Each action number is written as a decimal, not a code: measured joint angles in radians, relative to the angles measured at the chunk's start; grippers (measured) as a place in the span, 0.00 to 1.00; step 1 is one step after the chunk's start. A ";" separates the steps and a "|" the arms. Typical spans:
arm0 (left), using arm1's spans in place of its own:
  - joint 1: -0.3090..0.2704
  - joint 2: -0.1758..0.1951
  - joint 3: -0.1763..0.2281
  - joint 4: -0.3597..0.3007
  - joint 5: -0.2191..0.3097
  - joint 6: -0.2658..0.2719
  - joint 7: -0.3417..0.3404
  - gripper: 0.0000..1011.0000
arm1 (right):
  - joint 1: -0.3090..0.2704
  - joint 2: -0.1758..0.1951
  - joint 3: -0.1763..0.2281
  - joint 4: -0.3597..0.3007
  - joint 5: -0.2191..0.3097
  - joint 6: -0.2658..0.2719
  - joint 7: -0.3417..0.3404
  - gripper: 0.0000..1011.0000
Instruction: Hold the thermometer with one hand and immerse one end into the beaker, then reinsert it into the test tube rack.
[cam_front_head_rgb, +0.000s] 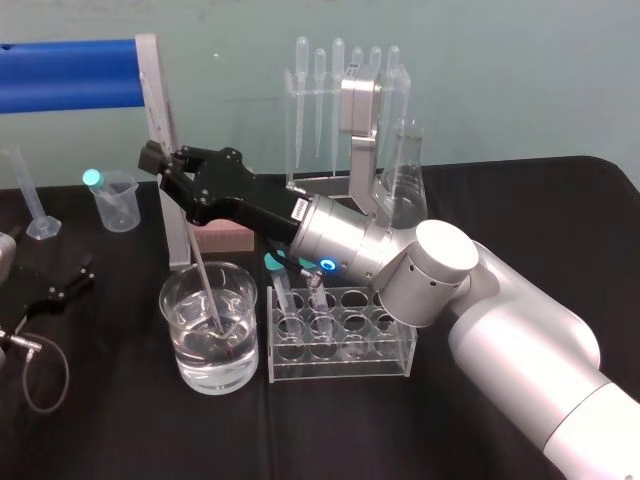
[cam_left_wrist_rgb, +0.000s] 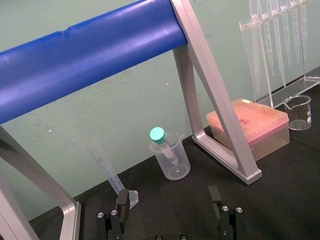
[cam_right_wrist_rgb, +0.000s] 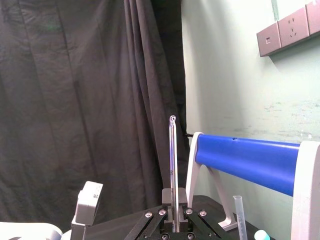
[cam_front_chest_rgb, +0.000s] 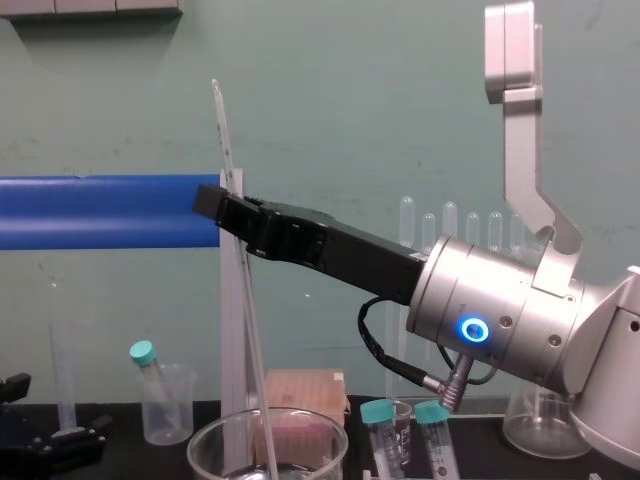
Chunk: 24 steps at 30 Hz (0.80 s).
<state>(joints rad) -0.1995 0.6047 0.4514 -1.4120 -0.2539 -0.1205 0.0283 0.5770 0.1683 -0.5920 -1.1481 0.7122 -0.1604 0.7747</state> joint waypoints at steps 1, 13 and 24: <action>0.000 0.000 0.000 0.000 0.000 0.000 0.000 1.00 | 0.000 0.000 0.000 0.000 0.000 0.000 0.000 0.06; 0.000 0.000 0.000 0.000 0.000 0.000 0.000 1.00 | 0.000 0.000 0.000 0.000 0.000 0.000 0.000 0.06; 0.000 0.000 0.000 0.000 0.000 0.000 0.000 1.00 | 0.000 0.000 0.000 0.000 0.000 0.000 0.000 0.06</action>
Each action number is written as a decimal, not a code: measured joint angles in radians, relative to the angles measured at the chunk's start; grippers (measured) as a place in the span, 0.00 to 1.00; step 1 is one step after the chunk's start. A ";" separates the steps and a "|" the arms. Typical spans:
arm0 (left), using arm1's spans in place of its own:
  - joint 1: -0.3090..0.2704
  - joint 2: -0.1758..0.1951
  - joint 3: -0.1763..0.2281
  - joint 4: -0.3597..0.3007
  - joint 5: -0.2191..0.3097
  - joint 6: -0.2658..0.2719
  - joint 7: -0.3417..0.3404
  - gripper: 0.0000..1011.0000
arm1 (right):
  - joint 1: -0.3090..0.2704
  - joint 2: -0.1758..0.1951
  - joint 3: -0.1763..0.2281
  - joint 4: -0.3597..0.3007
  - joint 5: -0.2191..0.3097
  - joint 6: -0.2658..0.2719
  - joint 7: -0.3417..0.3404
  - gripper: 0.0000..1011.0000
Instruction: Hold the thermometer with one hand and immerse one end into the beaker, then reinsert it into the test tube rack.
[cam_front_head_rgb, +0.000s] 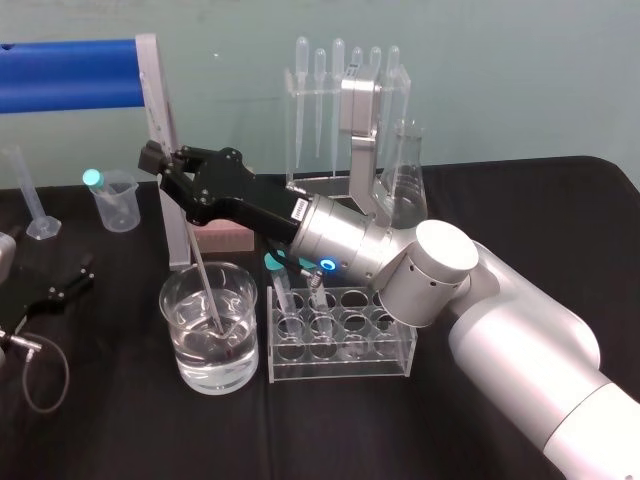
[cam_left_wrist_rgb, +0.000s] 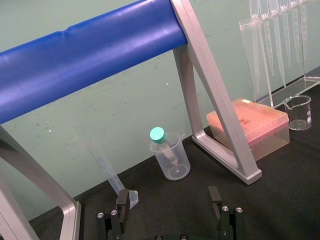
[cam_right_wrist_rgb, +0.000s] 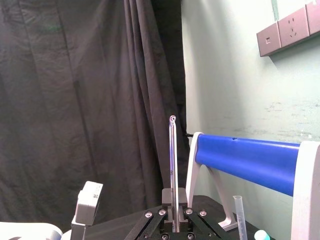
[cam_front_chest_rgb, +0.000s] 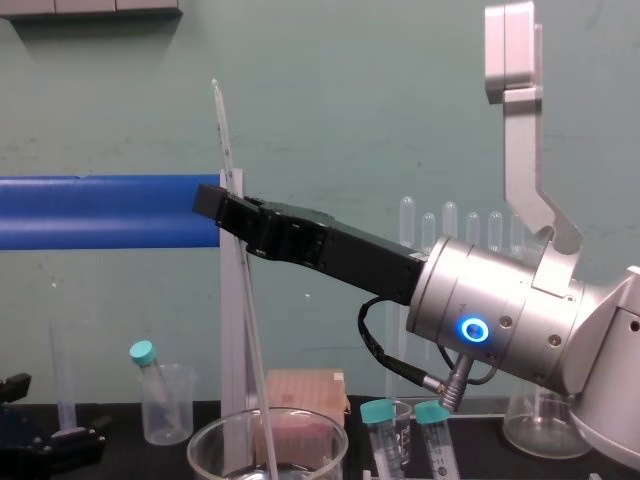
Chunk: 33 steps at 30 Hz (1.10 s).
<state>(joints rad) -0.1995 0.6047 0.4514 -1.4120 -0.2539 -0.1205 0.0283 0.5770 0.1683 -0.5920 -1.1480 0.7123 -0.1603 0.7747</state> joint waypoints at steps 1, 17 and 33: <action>0.000 0.000 0.000 0.000 0.000 0.000 0.000 1.00 | 0.000 0.000 0.000 0.000 0.000 0.000 0.000 0.06; 0.000 0.000 0.000 0.000 0.000 0.000 0.000 1.00 | 0.000 0.000 0.000 0.000 0.000 0.000 0.000 0.06; 0.000 0.000 0.000 0.000 0.000 0.000 0.000 1.00 | 0.000 0.000 0.000 0.000 0.000 0.000 0.000 0.06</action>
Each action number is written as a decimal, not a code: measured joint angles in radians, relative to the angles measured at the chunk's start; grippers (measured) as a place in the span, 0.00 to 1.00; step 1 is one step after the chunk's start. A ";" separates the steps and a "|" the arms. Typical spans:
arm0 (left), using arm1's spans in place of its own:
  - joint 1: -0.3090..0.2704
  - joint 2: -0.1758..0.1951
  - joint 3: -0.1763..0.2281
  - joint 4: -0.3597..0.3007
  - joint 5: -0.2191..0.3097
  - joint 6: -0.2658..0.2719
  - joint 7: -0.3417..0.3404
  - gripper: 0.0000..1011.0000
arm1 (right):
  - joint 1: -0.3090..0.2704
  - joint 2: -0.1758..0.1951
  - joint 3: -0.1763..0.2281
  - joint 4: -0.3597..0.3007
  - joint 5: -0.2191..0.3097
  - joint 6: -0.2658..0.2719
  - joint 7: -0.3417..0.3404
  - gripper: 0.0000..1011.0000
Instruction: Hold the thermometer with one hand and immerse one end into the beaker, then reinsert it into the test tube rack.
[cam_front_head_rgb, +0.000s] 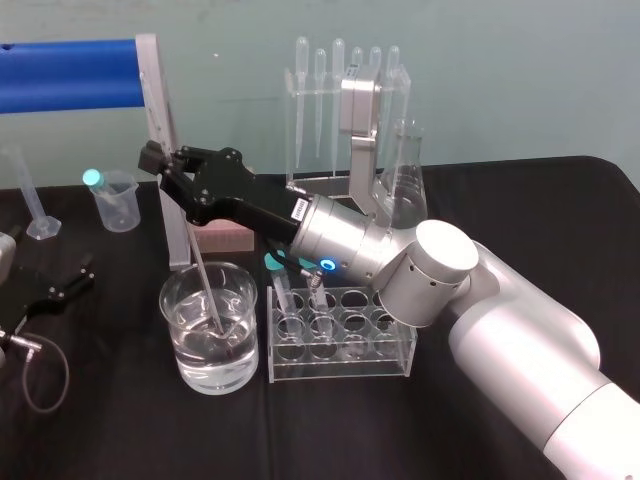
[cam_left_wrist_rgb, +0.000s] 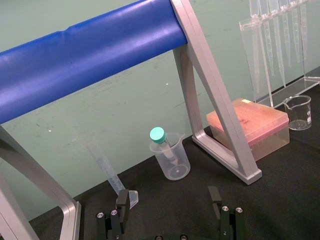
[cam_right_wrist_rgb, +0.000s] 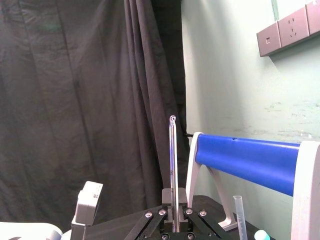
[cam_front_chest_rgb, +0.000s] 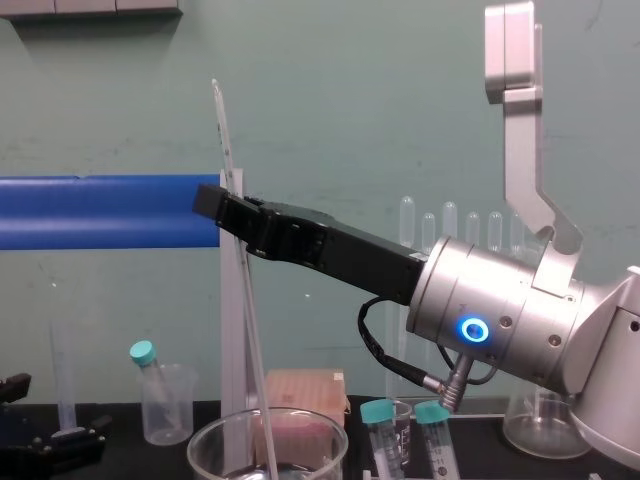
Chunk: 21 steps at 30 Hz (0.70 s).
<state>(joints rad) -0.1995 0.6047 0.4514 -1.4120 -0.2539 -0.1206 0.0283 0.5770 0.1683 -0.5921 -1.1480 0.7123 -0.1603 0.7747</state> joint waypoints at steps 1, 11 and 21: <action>0.000 0.000 0.000 0.000 0.000 0.000 0.000 1.00 | 0.000 0.000 0.000 0.000 0.000 0.000 0.000 0.06; 0.000 0.000 0.000 0.000 0.000 0.000 0.000 1.00 | 0.000 0.000 0.000 0.000 0.000 0.000 0.000 0.06; 0.000 0.000 0.000 0.000 0.000 0.000 0.000 1.00 | 0.000 0.000 0.000 0.000 0.000 0.000 0.000 0.06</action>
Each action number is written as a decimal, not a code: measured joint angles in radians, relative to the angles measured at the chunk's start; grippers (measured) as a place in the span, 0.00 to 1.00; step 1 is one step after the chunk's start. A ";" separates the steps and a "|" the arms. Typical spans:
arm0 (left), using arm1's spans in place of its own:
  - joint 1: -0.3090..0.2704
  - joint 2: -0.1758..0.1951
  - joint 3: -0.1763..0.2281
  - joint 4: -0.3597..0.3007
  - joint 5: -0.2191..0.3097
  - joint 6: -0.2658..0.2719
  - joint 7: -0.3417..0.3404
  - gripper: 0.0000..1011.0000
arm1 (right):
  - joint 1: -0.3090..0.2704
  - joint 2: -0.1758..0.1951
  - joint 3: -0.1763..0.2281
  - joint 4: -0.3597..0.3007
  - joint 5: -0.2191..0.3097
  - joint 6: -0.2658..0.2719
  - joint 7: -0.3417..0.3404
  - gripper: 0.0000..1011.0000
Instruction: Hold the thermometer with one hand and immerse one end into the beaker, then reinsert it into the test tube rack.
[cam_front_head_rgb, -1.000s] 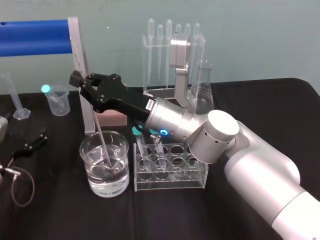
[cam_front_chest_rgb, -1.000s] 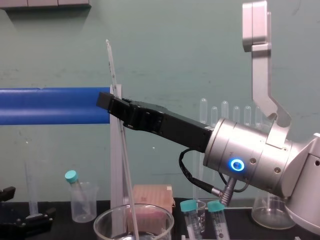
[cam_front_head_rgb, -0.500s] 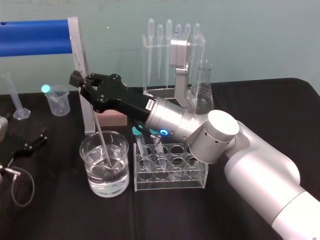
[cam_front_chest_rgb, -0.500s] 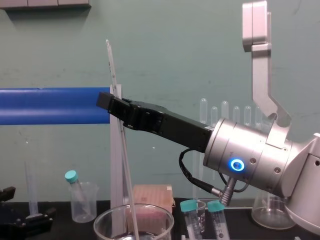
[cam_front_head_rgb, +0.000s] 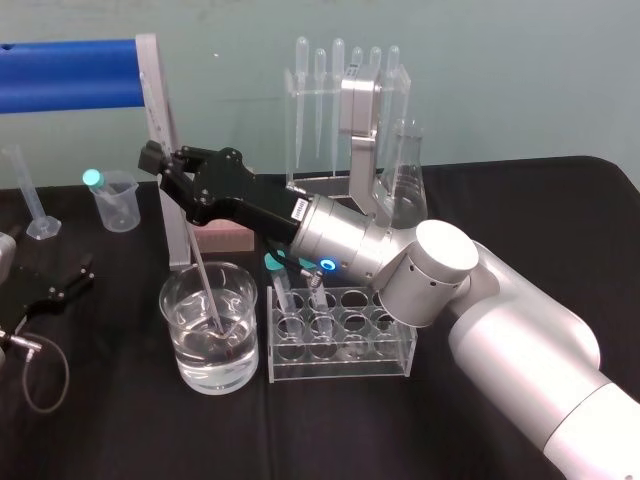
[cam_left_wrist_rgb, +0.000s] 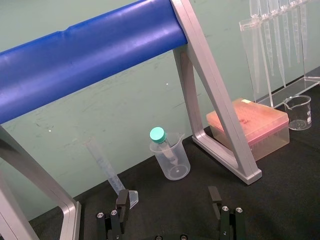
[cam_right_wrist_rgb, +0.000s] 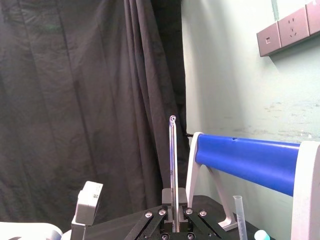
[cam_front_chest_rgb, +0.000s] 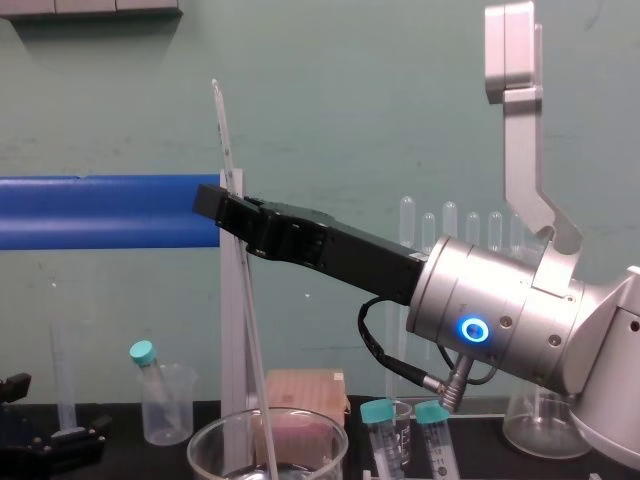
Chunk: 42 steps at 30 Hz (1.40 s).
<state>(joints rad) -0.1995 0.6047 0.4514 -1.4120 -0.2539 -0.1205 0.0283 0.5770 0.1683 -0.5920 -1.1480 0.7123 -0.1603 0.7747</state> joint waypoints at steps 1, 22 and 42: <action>0.000 0.000 0.000 0.000 0.000 0.000 0.000 1.00 | 0.000 0.000 0.000 0.000 0.000 0.000 0.000 0.06; 0.000 0.000 0.000 0.000 0.000 0.000 0.000 1.00 | 0.000 0.000 0.000 0.000 0.000 0.000 0.000 0.06; 0.000 0.000 0.000 0.000 0.000 0.000 0.000 1.00 | 0.000 0.000 0.000 0.000 0.000 0.000 0.000 0.06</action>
<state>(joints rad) -0.1996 0.6047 0.4513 -1.4120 -0.2539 -0.1206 0.0283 0.5770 0.1683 -0.5920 -1.1480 0.7122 -0.1603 0.7747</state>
